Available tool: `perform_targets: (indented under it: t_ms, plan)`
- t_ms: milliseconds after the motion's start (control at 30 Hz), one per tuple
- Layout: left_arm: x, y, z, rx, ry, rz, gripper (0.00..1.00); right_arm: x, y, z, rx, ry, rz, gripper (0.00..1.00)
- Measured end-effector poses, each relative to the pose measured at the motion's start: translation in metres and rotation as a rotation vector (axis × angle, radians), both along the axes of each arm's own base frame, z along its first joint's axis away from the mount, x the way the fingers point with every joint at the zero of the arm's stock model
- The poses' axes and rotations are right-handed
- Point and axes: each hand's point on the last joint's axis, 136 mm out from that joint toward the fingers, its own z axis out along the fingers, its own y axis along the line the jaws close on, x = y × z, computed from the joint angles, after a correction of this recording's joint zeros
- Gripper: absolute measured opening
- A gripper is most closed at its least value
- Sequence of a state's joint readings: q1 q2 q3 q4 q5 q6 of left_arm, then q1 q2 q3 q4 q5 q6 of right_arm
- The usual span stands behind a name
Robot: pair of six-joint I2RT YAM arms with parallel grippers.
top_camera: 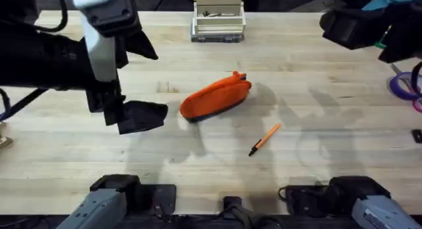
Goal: Unzip the bag, pick up the pens from the table one at a time and place them inside, then zip the bag closed.
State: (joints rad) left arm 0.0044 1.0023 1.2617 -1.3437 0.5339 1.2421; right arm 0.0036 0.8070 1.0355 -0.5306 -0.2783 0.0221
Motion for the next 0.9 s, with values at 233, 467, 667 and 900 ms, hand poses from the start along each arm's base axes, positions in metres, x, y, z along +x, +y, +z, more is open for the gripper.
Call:
perform_targets:
  t_ms: [233,467,667,900]
  plan:
    - [0.002,0.000,-0.007,0.002,0.044,0.000,0.978,0.000,0.000,0.000,0.000,0.000,0.000,0.997]
    - [0.015,0.001,-0.036,0.002,0.207,0.000,0.977,0.000,0.000,0.000,0.000,0.000,0.000,0.997]
    - [0.027,-0.002,-0.059,-0.004,0.307,-0.036,0.975,0.000,0.000,0.000,0.000,0.000,0.000,0.998]
    - [0.039,-0.006,-0.089,-0.023,0.423,-0.086,0.974,0.000,0.000,0.000,0.000,0.000,0.000,0.998]
